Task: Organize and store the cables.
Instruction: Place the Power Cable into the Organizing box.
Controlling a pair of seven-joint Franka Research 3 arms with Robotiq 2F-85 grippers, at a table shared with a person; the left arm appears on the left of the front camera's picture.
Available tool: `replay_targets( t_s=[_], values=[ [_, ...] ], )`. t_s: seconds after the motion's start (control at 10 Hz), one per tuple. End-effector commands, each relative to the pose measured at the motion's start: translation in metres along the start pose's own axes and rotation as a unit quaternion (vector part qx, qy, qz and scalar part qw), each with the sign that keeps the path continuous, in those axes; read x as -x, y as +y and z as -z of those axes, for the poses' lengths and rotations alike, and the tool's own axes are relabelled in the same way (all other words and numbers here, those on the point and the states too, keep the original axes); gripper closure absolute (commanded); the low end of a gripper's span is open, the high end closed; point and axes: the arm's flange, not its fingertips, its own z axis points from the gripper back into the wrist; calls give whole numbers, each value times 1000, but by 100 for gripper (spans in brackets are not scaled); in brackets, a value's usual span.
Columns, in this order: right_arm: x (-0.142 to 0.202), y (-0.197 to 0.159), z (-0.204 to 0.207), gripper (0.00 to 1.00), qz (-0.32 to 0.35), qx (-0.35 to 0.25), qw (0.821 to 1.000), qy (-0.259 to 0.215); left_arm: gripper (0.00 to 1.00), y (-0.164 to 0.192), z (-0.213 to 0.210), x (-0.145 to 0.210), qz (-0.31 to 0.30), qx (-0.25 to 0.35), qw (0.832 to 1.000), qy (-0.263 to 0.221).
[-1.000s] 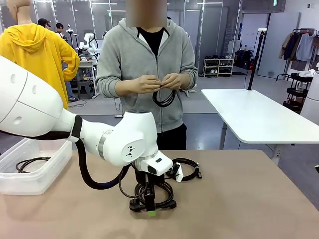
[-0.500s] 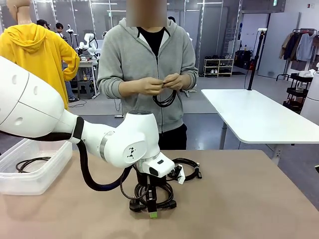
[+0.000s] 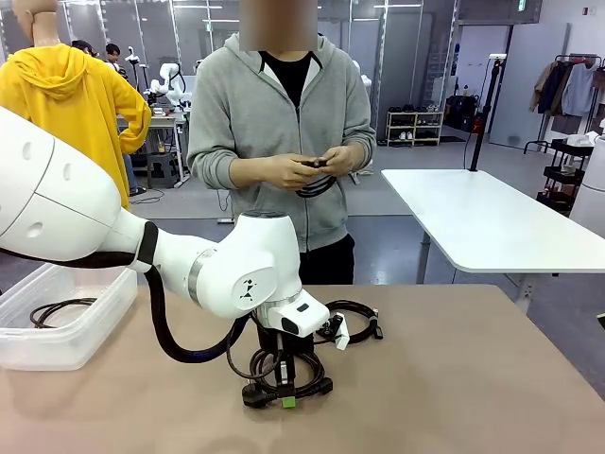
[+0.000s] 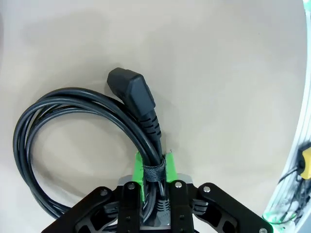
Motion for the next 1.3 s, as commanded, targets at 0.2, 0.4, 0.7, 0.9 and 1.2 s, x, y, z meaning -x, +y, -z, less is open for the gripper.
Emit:
replay_targets(
  t_s=[0.2, 0.4, 0.7, 0.9, 1.2],
  values=[
    [-2, -1, -1, 0, -2, 0, 1000, -6, 100, -18, -54, 3, 20, -2, 1000, 5],
    [-2, -1, -1, 0, -2, 0, 1000, -6, 100, -40, -99, 0, 56, -31, 998, 2],
    [-2, -1, -1, 0, -2, 0, 1000, -6, 100, -65, -126, 3, 87, -43, 995, -22],
    [-2, -1, -1, 0, -2, 0, 1000, -6, 100, -49, -122, -12, 59, -54, 997, -7],
    [-2, -1, -1, 0, -2, 0, 1000, -6, 100, -49, -122, -12, 59, -54, 997, -7]
  ],
)
